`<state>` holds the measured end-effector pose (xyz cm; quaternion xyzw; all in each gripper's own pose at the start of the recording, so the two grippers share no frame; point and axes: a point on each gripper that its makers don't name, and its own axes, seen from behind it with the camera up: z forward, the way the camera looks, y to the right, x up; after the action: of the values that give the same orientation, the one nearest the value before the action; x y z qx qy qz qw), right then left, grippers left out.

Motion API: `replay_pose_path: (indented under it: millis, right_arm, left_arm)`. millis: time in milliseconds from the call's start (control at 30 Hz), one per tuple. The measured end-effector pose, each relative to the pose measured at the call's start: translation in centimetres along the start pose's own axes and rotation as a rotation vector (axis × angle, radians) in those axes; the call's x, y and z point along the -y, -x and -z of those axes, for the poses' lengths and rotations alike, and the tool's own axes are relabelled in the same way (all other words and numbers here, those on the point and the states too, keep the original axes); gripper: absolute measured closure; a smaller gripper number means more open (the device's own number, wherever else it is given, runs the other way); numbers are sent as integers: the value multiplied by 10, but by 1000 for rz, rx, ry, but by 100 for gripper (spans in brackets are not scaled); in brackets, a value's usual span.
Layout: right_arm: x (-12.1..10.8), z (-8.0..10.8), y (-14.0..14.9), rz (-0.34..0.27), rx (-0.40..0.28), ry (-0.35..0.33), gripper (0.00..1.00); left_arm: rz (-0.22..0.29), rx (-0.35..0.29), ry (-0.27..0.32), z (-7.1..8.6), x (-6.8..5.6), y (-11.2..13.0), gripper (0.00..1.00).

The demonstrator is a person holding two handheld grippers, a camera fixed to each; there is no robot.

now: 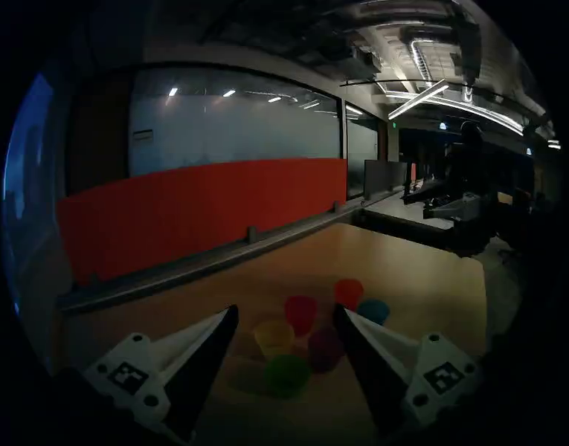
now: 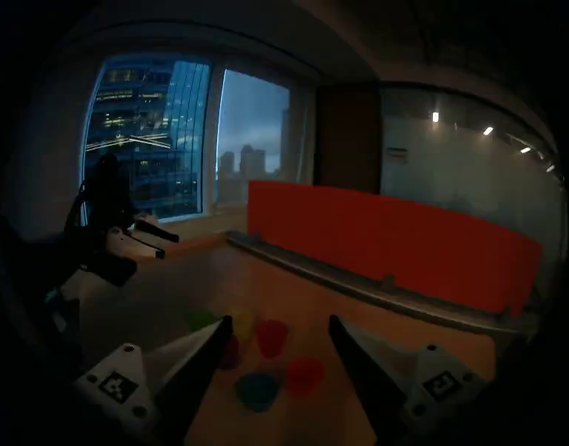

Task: Pour water

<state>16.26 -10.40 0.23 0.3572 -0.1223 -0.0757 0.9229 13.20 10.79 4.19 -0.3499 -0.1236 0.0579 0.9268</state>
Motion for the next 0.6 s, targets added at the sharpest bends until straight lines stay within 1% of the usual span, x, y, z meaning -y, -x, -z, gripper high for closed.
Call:
replay_pose_path:
  millis: [200,600]
  right_arm:
    - [0,-2,10,21,30,-12,1]
    - [7,-13,41,13,82,-43,1]
  left_arm:
    - [-7,30,17,-3,-2,12,6]
    - [0,79,25,-12,1,45,6]
